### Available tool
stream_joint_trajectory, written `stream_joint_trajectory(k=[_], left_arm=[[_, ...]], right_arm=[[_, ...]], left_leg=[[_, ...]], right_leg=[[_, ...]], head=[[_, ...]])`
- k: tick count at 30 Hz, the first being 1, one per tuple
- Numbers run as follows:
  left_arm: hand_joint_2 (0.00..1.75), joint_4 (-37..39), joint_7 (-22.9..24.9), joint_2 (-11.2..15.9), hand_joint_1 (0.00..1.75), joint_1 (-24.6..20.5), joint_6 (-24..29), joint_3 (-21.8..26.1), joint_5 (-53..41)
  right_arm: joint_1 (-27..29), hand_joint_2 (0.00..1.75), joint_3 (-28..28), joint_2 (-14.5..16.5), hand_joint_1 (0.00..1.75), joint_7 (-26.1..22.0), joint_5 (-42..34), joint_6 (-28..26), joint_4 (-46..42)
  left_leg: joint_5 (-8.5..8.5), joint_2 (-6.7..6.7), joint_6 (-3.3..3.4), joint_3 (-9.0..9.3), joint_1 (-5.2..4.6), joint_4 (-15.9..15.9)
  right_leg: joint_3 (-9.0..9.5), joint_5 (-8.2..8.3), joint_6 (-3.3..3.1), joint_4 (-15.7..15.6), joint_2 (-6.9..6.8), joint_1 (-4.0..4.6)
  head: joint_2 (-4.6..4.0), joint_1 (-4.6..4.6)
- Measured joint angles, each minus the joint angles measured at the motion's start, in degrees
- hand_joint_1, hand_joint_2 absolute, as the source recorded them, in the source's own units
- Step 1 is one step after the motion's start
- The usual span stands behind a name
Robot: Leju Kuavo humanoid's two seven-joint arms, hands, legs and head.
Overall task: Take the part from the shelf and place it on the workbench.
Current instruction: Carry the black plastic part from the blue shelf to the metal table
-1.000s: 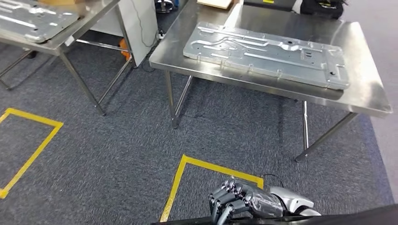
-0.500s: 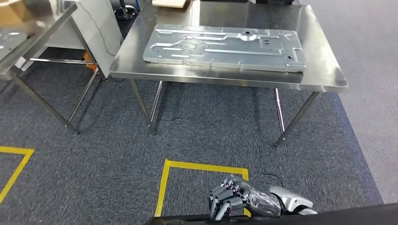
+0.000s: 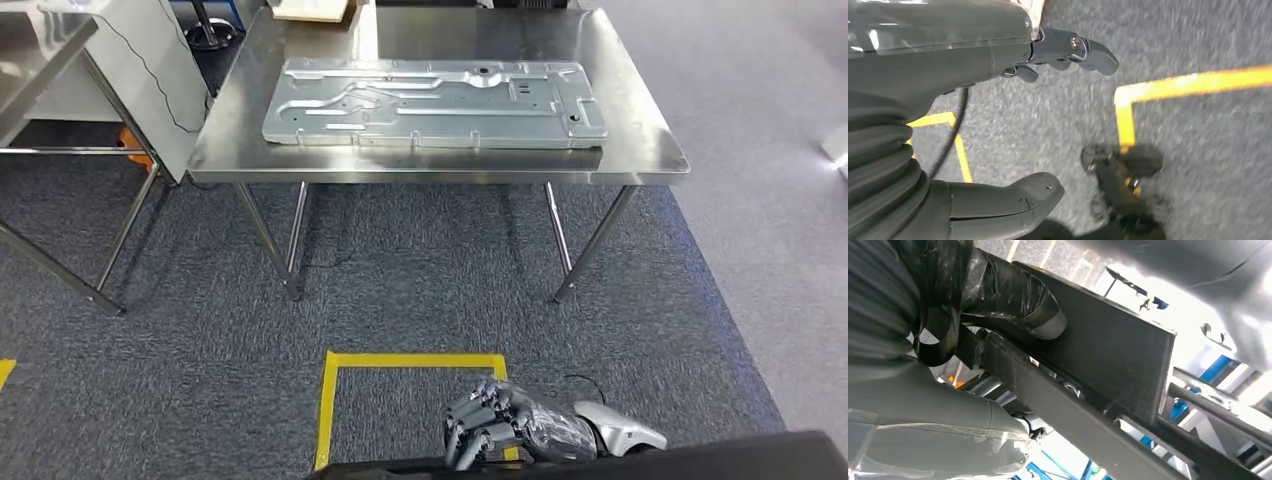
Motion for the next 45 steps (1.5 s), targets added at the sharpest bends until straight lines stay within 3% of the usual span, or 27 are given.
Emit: stream_joint_trajectory(k=[2,3,4,5,8,10,13,14,15,17,19,20,21,23,24,25,29,31,33,34,35,36,38,39,41,43,45], left_arm=[[1.75,0.00,-0.22,0.17,0.00,0.15,-0.38,0.60,0.79],[1.75,0.00,-0.27,0.27,0.00,0.21,-0.66,0.98,1.20],[1.75,0.00,-0.28,0.37,0.00,0.25,-0.90,1.32,1.48],[1.75,0.00,-0.28,0.45,0.00,0.26,-1.09,1.62,1.67],[1.75,0.00,-0.28,0.83,0.00,0.25,-1.19,2.37,1.81],[1.75,0.00,-0.28,1.38,0.00,0.27,-0.95,2.74,1.87],[1.75,0.00,-0.23,2.47,0.00,0.40,-0.29,3.12,2.03],[1.75,0.00,-0.18,2.96,0.00,0.46,-0.03,3.29,2.12],[1.75,0.00,-0.11,3.42,0.00,0.55,0.22,3.55,2.31],[1.75,0.00,-0.01,4.26,0.00,0.77,0.67,4.22,2.78],[1.75,0.00,0.02,4.79,0.00,1.09,0.97,4.91,3.10],[1.75,0.00,0.03,4.93,0.00,1.26,1.06,5.19,3.17],[1.75,0.00,0.03,5.02,0.00,1.39,1.11,5.40,3.18],[1.75,0.00,0.02,5.13,0.00,1.44,1.16,5.64,3.18],[1.75,0.00,0.00,5.18,0.00,1.38,1.15,5.71,3.18],[1.75,0.00,-0.03,5.22,0.00,1.33,1.15,5.80,3.18],[1.75,0.00,-0.15,5.25,0.00,1.22,1.14,6.08,3.18],[1.75,0.00,-0.17,5.23,0.00,1.20,1.14,6.25,3.18],[1.75,0.00,-0.18,5.23,0.00,1.23,1.14,6.44,3.18],[1.75,0.00,-0.18,5.22,0.00,1.24,1.14,6.53,3.18],[1.75,0.00,-0.17,5.22,0.00,1.24,1.14,6.62,3.18],[1.75,0.00,-0.17,5.22,0.00,1.23,1.14,6.69,3.18],[1.75,0.00,-0.18,5.22,0.00,1.21,1.14,6.80,3.18],[1.75,0.00,-0.18,5.22,0.00,1.19,1.13,6.82,3.17],[1.75,0.00,-0.19,5.22,0.00,1.18,1.12,6.85,3.16],[1.75,0.00,-0.20,5.22,0.00,1.15,1.12,6.87,3.12],[1.75,0.00,-0.23,5.23,0.00,1.09,1.10,6.87,3.09]], right_arm=[[0.20,1.75,-0.07,-0.10,1.73,-0.19,0.15,-0.24,-0.01],[0.37,1.75,-0.12,-0.13,1.73,-0.31,0.14,-0.37,-0.01],[0.53,1.75,-0.21,-0.13,1.73,-0.47,0.06,-0.51,-0.01],[0.67,1.75,-0.38,-0.14,1.73,-0.63,-0.07,-0.70,-0.01],[0.95,1.75,-1.15,-0.13,1.73,-1.01,-0.74,-1.19,-0.01],[1.30,1.75,-1.82,-0.10,1.73,-1.15,-1.26,-1.25,-0.05],[2.05,1.75,-2.88,-0.15,1.73,-1.25,-1.51,-1.00,-0.21],[2.23,1.75,-3.20,-0.18,1.73,-1.33,-1.49,-0.86,-0.31],[2.43,1.75,-3.48,-0.21,1.73,-1.49,-1.50,-0.69,-0.43],[3.10,1.75,-3.99,-0.35,1.73,-1.82,-1.91,-0.31,-0.91],[3.82,1.75,-4.58,-0.68,1.73,-1.88,-2.73,0.00,-1.63],[4.03,1.75,-4.91,-0.83,1.73,-1.83,-3.08,0.14,-1.96],[4.15,1.75,-5.21,-0.93,1.73,-1.77,-3.35,0.28,-2.25],[4.26,1.75,-5.59,-1.01,1.73,-1.68,-3.61,0.50,-2.69],[4.29,1.75,-5.69,-1.03,1.73,-1.61,-3.66,0.56,-2.87],[4.30,1.75,-5.75,-1.03,1.73,-1.51,-3.69,0.60,-2.98],[4.34,1.75,-6.25,-1.09,1.73,-1.08,-3.85,0.66,-3.23],[4.34,1.75,-6.50,-1.18,1.73,-1.02,-3.94,0.70,-3.39],[4.40,1.75,-6.58,-1.23,1.73,-0.98,-4.02,0.75,-3.44],[4.44,1.75,-6.60,-1.25,1.73,-0.95,-4.03,0.77,-3.44],[4.46,1.75,-6.62,-1.25,1.73,-0.94,-4.05,0.78,-3.44],[4.47,1.75,-6.64,-1.25,1.73,-0.93,-4.06,0.78,-3.44],[4.45,1.75,-6.68,-1.26,1.73,-0.93,-4.08,0.81,-3.45],[4.43,1.75,-6.70,-1.26,1.73,-0.93,-4.08,0.83,-3.46],[4.41,1.75,-6.77,-1.27,1.73,-0.92,-4.11,0.85,-3.47],[4.41,1.75,-6.83,-1.27,1.73,-0.89,-4.15,0.86,-3.50],[4.40,1.75,-6.90,-1.27,1.73,-0.87,-4.16,0.87,-3.52]], left_leg=[[-0.04,0.49,0.21,0.00,-0.06,-0.06],[-0.10,0.72,0.17,0.01,-0.06,-0.04],[-0.19,0.92,0.09,0.06,-0.04,-0.02],[-0.31,1.04,-0.05,0.16,0.00,0.04],[-0.91,1.20,-0.83,0.58,-0.06,0.44],[-1.27,1.27,-1.55,0.65,-0.30,0.67],[-1.74,1.37,-2.63,0.65,-0.13,0.91],[-2.62,1.31,-2.87,0.20,-0.01,2.05],[-4.13,1.20,-3.04,-0.80,0.08,4.40],[-8.08,1.00,-3.19,-4.40,0.10,12.10],[-9.76,0.93,-3.21,-7.36,0.07,17.91],[-8.94,0.93,-3.13,-7.49,0.07,17.88],[-7.07,0.92,-2.97,-6.47,0.07,15.47],[-2.98,0.80,-2.45,-2.75,-0.06,7.32],[-1.83,0.74,-2.18,-1.30,-0.17,4.07],[-1.47,0.69,-1.94,-0.55,-0.32,2.25],[-1.06,0.80,-0.78,-0.15,-0.30,1.05],[-0.67,0.95,-0.19,0.02,-0.04,0.67],[-0.68,1.04,0.03,-0.06,-0.07,0.72],[-0.73,1.08,0.02,-0.06,-0.09,0.76],[-0.81,1.09,-0.01,0.01,-0.09,0.79],[-0.92,1.08,-0.10,0.18,-0.08,0.81],[-1.24,1.04,-0.46,0.70,-0.10,0.81],[-1.45,1.00,-0.74,0.88,-0.20,0.86],[-1.79,0.98,-1.38,0.96,-0.39,0.89],[-2.06,1.03,-2.11,0.95,-0.34,0.94],[-3.44,0.99,-2.71,0.29,-0.16,2.84]], right_leg=[[-3.90,-3.62,0.51,7.64,-1.50,-0.22],[-5.50,-4.47,0.78,10.67,-1.74,-0.42],[-6.22,-4.23,1.01,11.87,-1.88,-0.63],[-5.74,-2.89,1.17,10.70,-2.02,-0.84],[-0.18,2.54,1.09,-0.47,-2.82,-1.11],[1.52,3.38,0.54,-4.10,-3.07,-0.84],[1.48,3.38,-0.60,-4.35,-2.72,-0.68],[1.54,3.46,-1.04,-4.50,-2.65,-0.71],[1.61,3.53,-1.43,-4.64,-2.62,-0.75],[1.60,3.40,-1.98,-4.52,-2.60,-0.47],[1.60,3.21,-2.26,-4.30,-2.48,-0.21],[1.68,3.12,-2.31,-4.22,-2.36,-0.14],[1.83,3.03,-2.29,-4.17,-2.20,-0.10],[2.16,2.82,-2.03,-4.13,-1.95,0.01],[2.22,2.72,-1.79,-4.08,-1.85,0.07],[2.22,2.65,-1.50,-4.04,-1.78,0.10],[1.99,2.06,-0.13,-3.43,-1.76,-0.11],[-0.01,-0.79,0.29,1.06,-1.91,-0.24],[-3.81,-4.52,0.59,8.80,-2.02,-0.29],[-5.29,-5.29,0.70,11.62,-2.06,-0.32],[-5.79,-4.82,0.75,12.37,-2.10,-0.35],[-5.10,-3.23,0.74,10.72,-2.16,-0.38],[-1.22,1.05,0.50,2.63,-2.37,-0.38],[0.47,2.41,0.27,-0.95,-2.44,-0.29],[1.81,2.96,-0.31,-3.99,-2.47,0.01],[1.74,2.92,-1.04,-4.04,-2.32,0.06],[1.91,2.99,-1.81,-4.32,-2.25,-0.10]], head=[[0.00,0.01],[0.00,0.01],[0.00,0.01],[0.00,0.01],[0.00,0.00],[0.00,-0.02],[0.00,-0.02],[0.00,-0.02],[0.00,-0.03],[0.00,-0.03],[0.00,-0.03],[0.00,-0.03],[0.00,-0.03],[0.00,-0.02],[0.00,-0.02],[0.00,-0.02],[0.00,-0.01],[0.00,0.00],[0.00,-0.01],[0.00,0.00],[0.00,0.00],[0.00,-0.01],[0.00,-0.01],[0.00,-0.01],[0.00,-0.01],[0.00,-0.02],[0.00,-0.02]])
